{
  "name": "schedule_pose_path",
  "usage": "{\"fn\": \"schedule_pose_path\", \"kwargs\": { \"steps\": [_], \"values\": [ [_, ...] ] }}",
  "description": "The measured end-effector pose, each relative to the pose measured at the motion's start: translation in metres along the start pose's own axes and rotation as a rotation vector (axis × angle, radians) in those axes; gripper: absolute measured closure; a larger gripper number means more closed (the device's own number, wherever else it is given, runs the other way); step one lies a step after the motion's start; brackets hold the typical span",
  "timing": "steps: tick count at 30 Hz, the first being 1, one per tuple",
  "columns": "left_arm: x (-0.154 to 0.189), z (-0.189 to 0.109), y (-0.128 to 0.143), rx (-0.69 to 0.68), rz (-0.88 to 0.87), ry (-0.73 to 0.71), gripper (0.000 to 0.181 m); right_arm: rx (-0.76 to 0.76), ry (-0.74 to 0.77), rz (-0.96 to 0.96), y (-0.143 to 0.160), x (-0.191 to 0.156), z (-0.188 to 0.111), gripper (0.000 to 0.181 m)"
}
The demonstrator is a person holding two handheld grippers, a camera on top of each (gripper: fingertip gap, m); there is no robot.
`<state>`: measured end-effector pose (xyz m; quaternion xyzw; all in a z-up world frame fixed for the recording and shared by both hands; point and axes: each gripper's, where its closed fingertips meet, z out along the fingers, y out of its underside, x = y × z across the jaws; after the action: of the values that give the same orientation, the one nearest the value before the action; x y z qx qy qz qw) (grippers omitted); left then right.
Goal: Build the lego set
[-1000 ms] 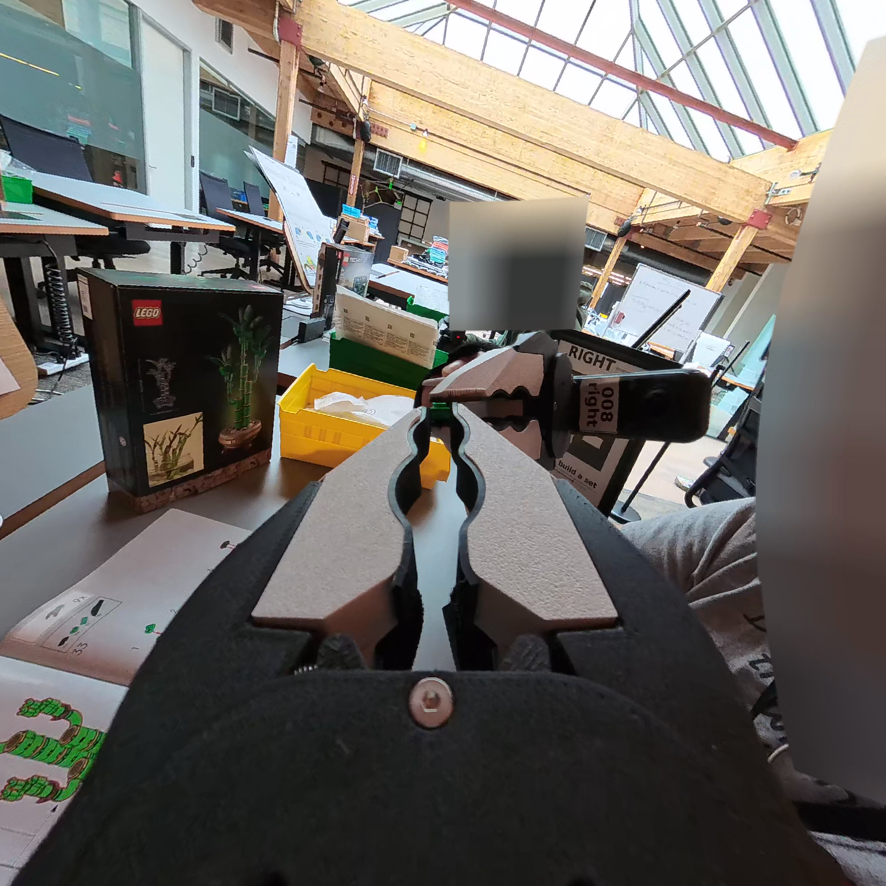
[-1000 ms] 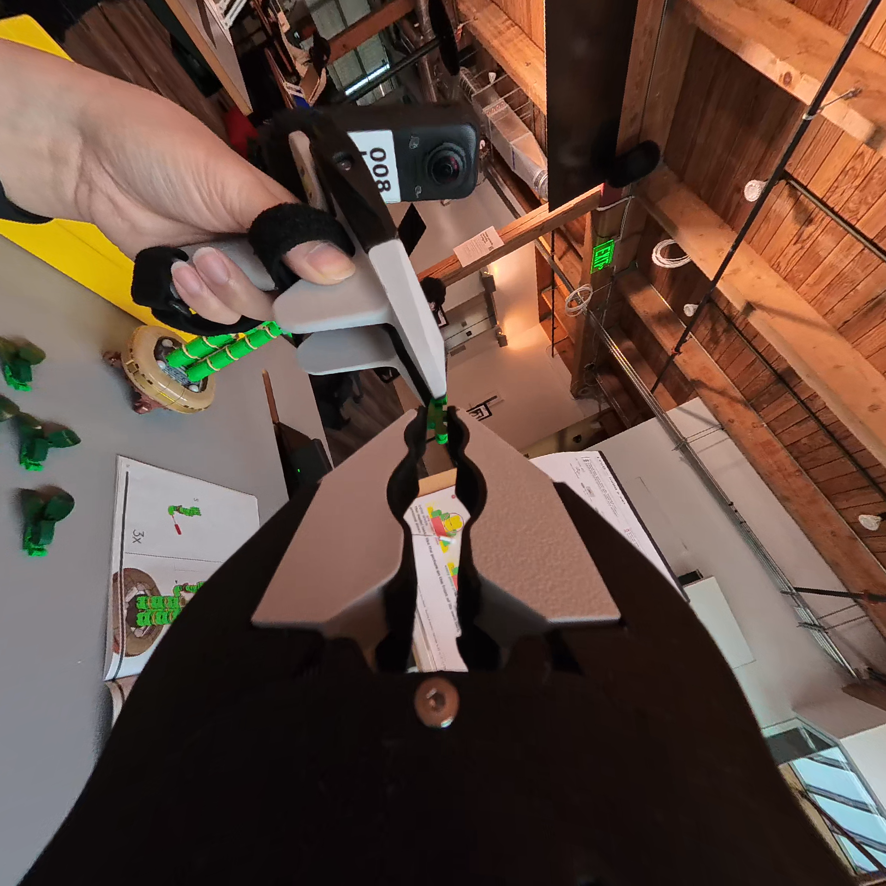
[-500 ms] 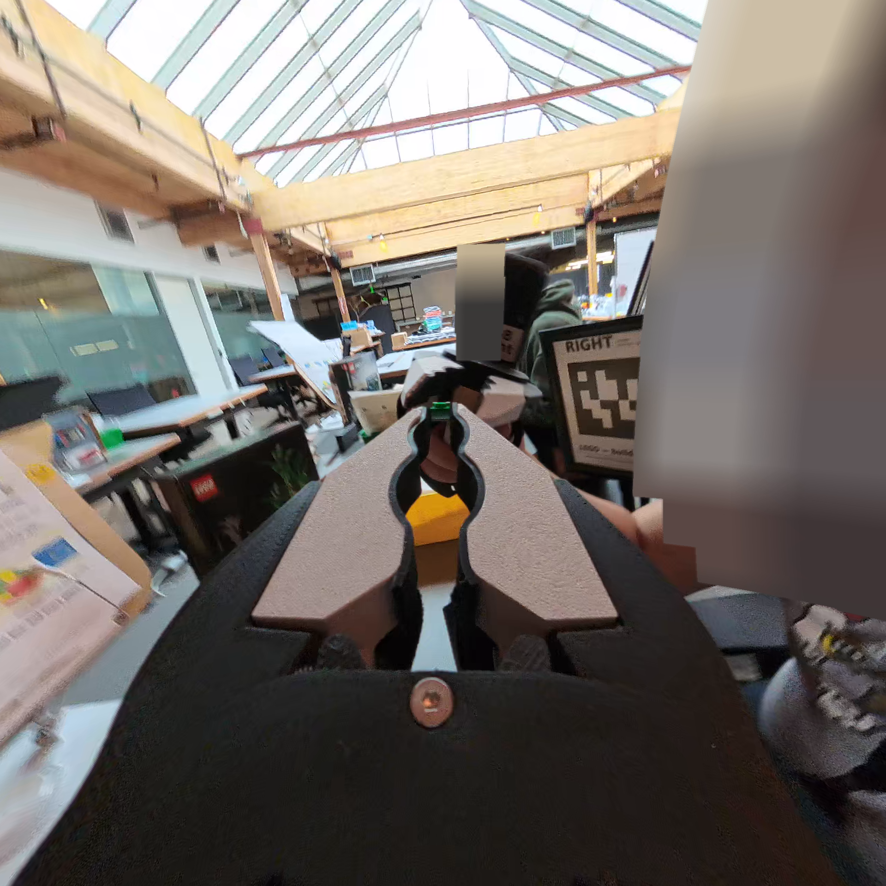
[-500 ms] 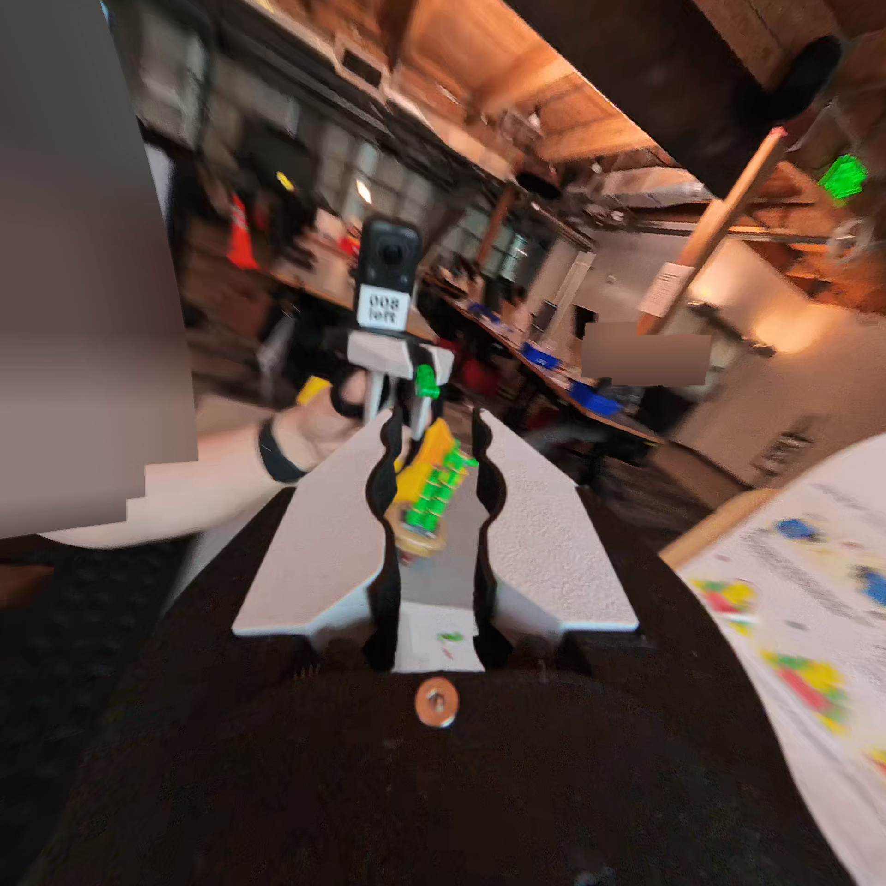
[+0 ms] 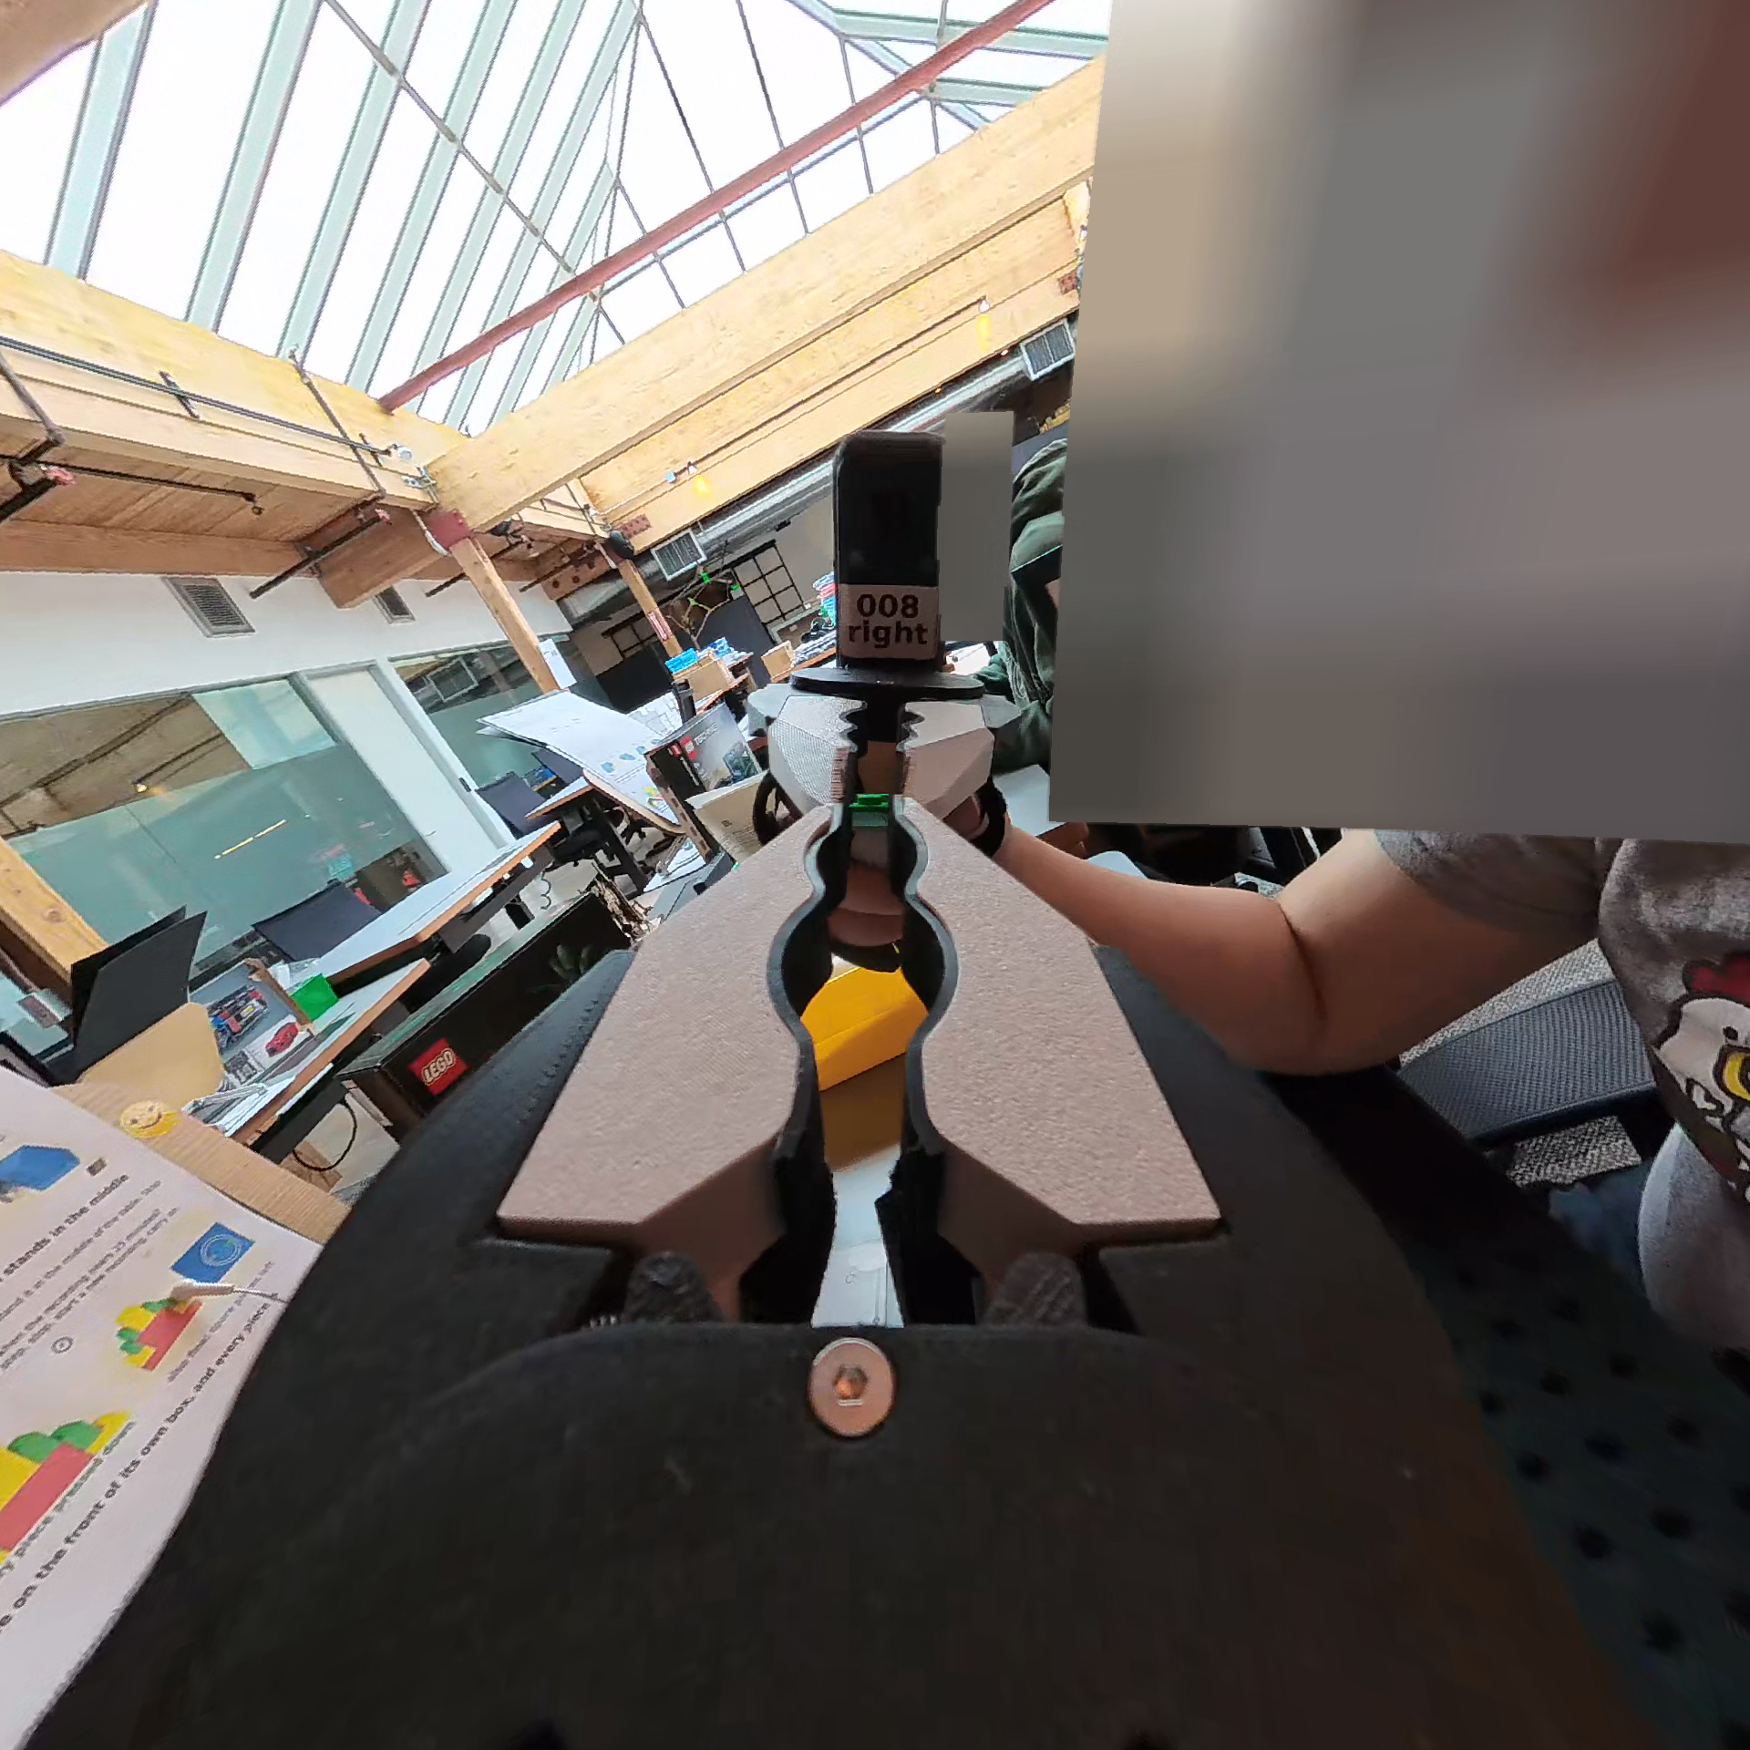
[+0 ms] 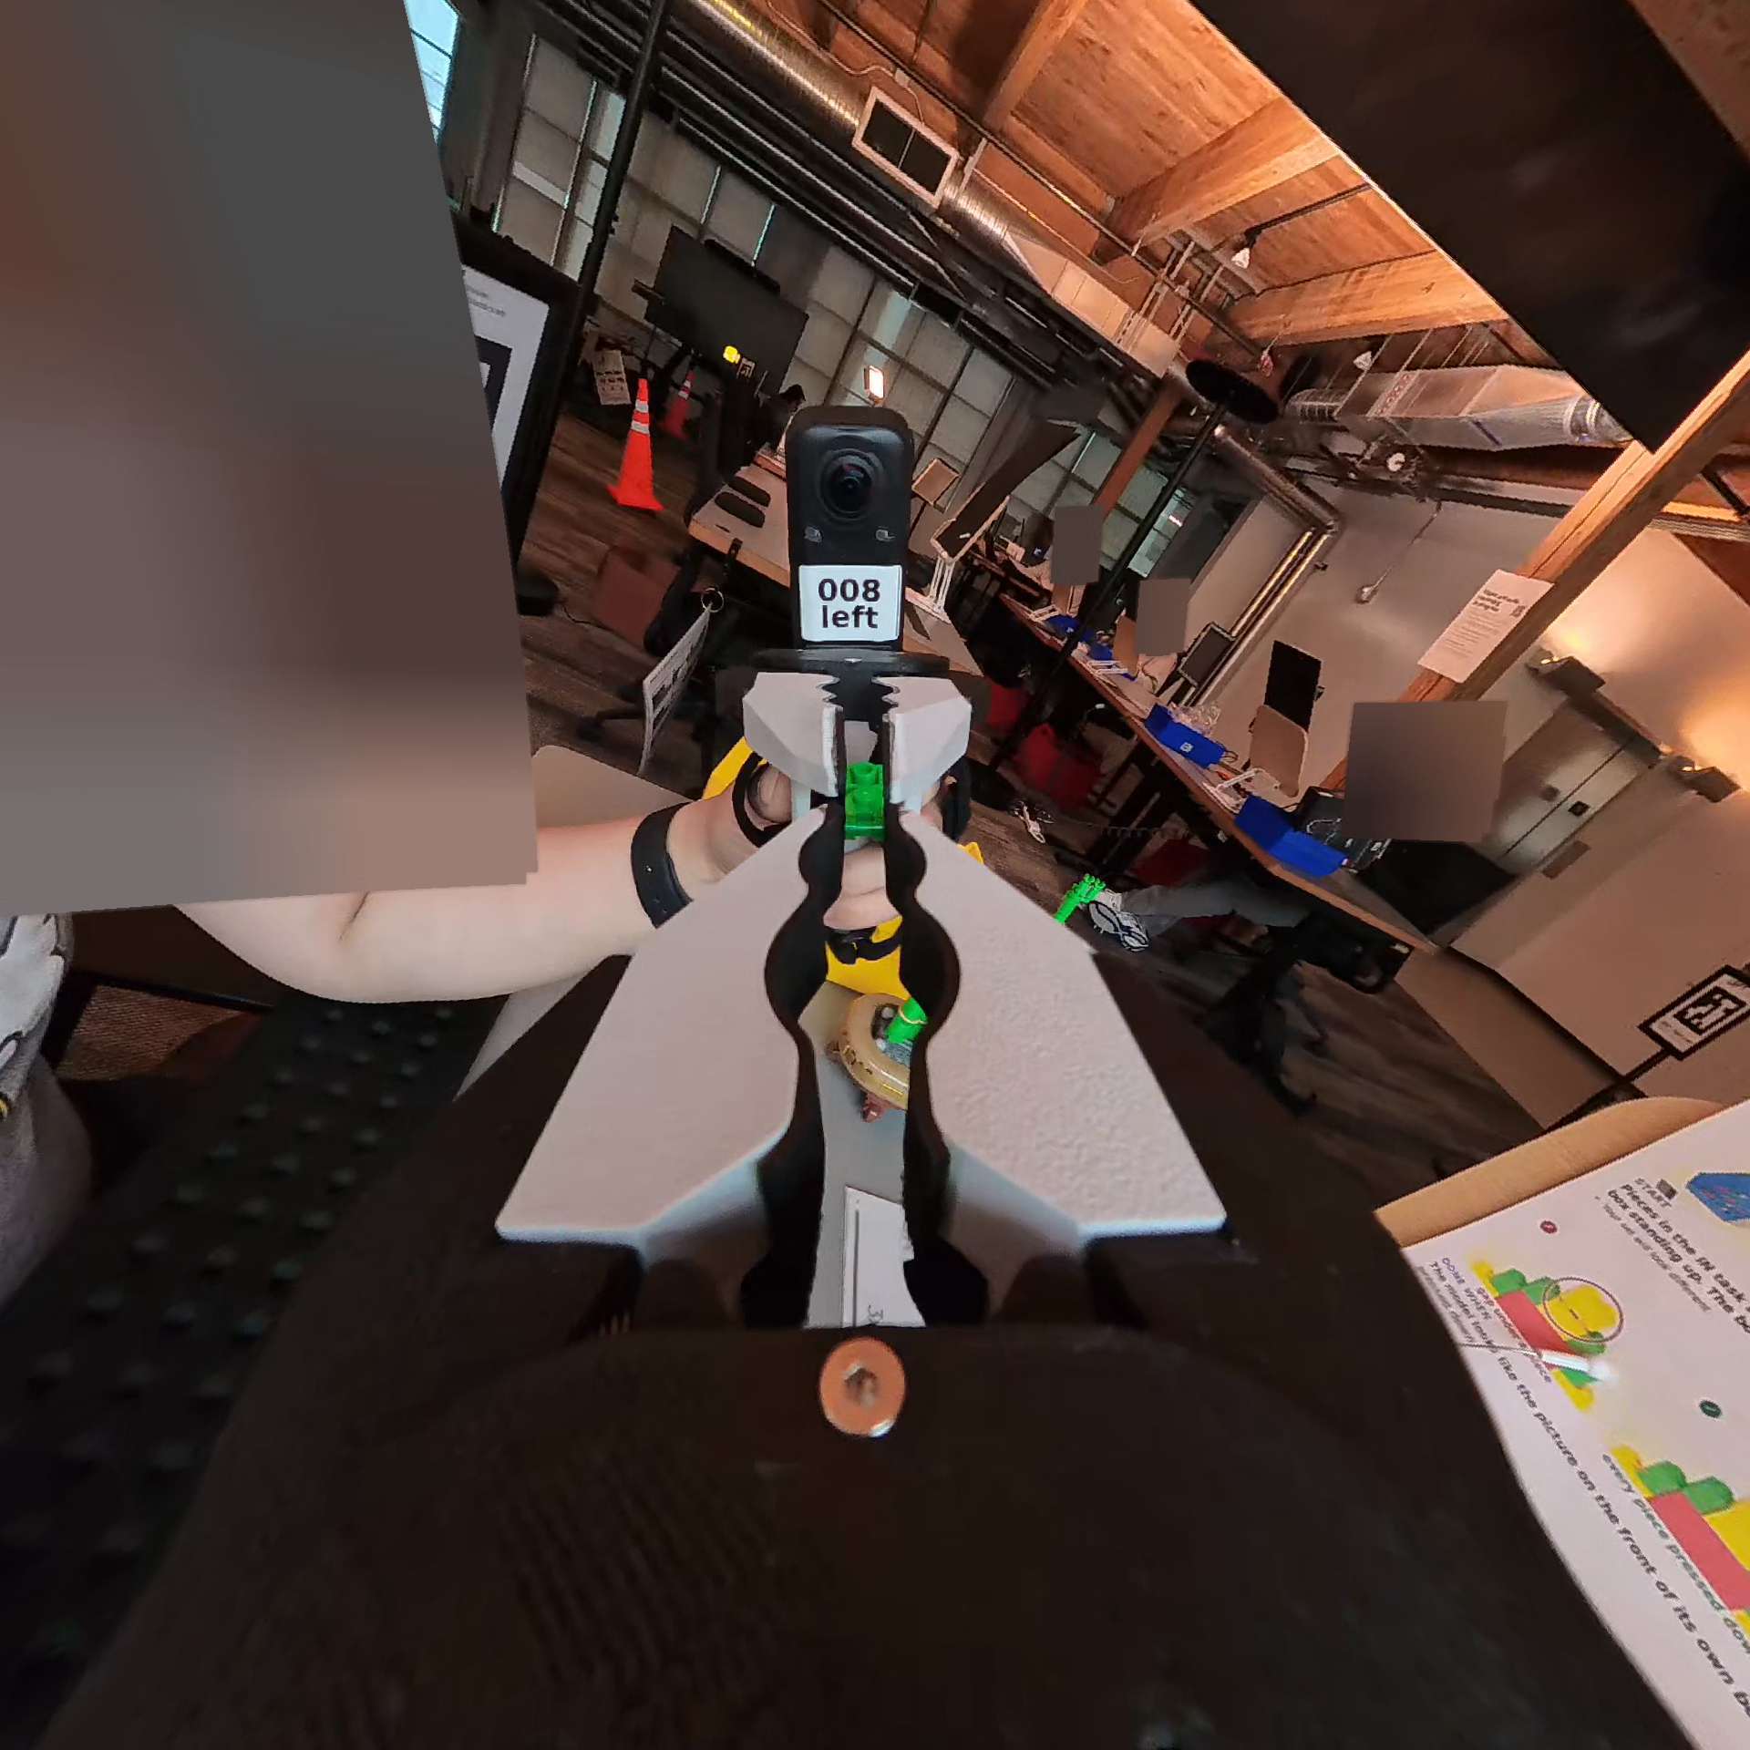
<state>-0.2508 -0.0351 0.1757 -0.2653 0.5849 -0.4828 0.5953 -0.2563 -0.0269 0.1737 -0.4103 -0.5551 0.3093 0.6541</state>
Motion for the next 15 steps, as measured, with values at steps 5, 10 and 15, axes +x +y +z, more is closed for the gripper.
{"fn": "schedule_pose_path", "kwargs": {
  "steps": [5, 10, 15],
  "values": [
    [0.001, 0.000, 0.001, -0.007, -0.006, 0.012, 0.175, 0.005, -0.020, -0.003, 0.002, -0.002, 0.000, 0.175],
    [0.003, 0.001, 0.000, -0.009, -0.003, 0.014, 0.175, 0.010, -0.035, 0.000, 0.001, -0.003, 0.000, 0.174],
    [-0.007, 0.002, 0.003, -0.020, -0.091, -0.016, 0.175, 0.063, 0.010, -0.081, -0.007, 0.000, -0.003, 0.150]
  ]
}}
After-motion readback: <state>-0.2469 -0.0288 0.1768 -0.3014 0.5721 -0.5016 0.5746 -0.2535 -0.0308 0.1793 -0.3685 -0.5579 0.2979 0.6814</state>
